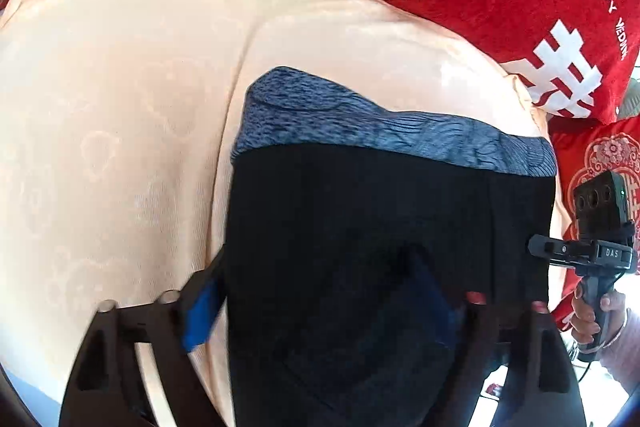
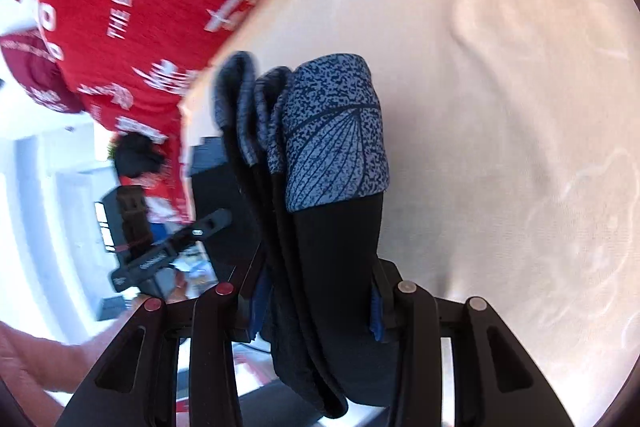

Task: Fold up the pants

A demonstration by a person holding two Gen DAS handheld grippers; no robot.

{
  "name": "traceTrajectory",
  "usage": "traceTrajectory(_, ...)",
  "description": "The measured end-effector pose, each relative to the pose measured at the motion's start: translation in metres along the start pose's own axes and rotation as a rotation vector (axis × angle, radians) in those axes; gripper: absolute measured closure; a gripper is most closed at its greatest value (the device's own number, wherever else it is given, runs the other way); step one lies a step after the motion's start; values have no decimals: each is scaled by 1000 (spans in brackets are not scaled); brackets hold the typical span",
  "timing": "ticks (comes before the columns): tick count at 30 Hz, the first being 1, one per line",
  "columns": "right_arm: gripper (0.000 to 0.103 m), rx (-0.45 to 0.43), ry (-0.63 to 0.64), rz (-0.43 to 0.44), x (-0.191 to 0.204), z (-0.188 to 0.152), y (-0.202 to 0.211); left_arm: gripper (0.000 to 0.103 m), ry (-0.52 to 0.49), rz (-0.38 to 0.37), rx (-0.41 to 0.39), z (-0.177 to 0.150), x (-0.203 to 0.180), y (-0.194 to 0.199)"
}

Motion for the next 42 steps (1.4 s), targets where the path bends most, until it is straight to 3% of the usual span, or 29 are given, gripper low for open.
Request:
traceTrajectory(8,37,-40,48,-162,-7,-1,0,0,-2,30,17,2,-1,-4)
traceTrajectory(11,28,-57,47,-239,-13,-8,9,0,-47,98,24,2,-8,4)
traceTrajectory(17,24,-71,5,-358,-21,-23,38,0,-130,238,15,-6,-27,35)
traceTrajectory(21,23,-66,-31,-474,-20,-38,60,0,-109,292,-5,-9,-44,65)
traceTrajectory(24,12,-73,3,-540,-4,-45,74,0,-84,344,-20,-15,-56,86)
traceTrajectory(27,0,-77,65,-569,15,-49,84,0,-39,359,-2,-26,-67,102)
traceTrajectory(36,0,-39,246,-614,76,-61,105,0,-13,395,8,-54,-102,137)
traceTrajectory(42,0,-66,226,-621,97,-75,107,0,-47,383,11,-62,-100,151)
Point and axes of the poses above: each gripper's, at about its wrist camera, not at the fingertips, and y roughly against the way its jaws point, x to its left, z to its top, the point moved 8 cm from there along -y, roughly the way its jaws point, and after that the axes turned 3 degrees about -x, right-handed, at the moved point
